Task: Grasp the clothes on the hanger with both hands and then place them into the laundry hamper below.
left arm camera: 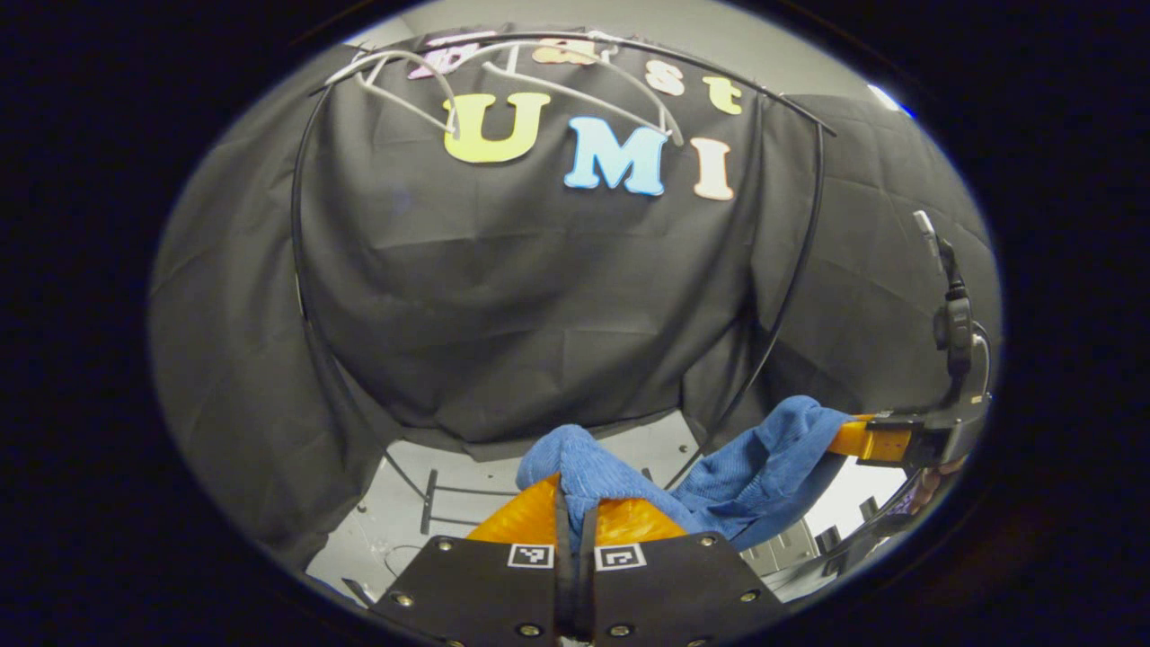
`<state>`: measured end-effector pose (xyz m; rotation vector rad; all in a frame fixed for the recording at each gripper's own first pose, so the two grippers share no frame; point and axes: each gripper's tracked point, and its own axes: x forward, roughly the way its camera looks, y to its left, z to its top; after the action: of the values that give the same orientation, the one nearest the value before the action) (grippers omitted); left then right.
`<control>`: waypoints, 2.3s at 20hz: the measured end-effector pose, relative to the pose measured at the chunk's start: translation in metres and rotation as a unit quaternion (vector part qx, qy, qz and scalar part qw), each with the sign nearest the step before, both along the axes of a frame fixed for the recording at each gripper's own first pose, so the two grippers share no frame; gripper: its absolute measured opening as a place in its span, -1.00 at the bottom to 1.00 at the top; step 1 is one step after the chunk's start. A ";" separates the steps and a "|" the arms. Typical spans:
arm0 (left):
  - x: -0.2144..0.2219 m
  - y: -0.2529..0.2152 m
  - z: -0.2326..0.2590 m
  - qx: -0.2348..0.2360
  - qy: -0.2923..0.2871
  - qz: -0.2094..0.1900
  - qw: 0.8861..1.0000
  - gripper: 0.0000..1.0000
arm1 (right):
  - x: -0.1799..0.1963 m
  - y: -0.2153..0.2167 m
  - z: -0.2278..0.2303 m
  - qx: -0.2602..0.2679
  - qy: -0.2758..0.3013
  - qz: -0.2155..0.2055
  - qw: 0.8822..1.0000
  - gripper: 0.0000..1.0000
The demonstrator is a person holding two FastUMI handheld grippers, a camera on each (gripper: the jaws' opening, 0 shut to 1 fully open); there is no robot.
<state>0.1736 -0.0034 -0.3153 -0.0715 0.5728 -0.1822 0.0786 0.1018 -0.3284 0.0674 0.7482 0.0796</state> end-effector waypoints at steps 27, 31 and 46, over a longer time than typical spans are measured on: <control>-0.013 0.021 -0.169 0.012 0.126 0.007 0.992 -0.95 | -0.037 0.031 -0.141 -0.022 0.127 0.015 0.992 -0.98; -0.019 0.019 -0.172 0.002 0.138 -0.003 0.990 -0.95 | -0.040 0.029 -0.141 -0.029 0.140 0.009 0.990 -0.94; -0.052 0.038 -0.179 -0.014 0.190 -0.002 0.982 0.05 | -0.073 0.040 -0.123 -0.020 0.207 0.002 0.978 0.83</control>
<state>0.1220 0.0343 -0.4940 -0.1335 0.9507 -0.1808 0.0060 0.1414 -0.4513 0.0440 1.1660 0.0552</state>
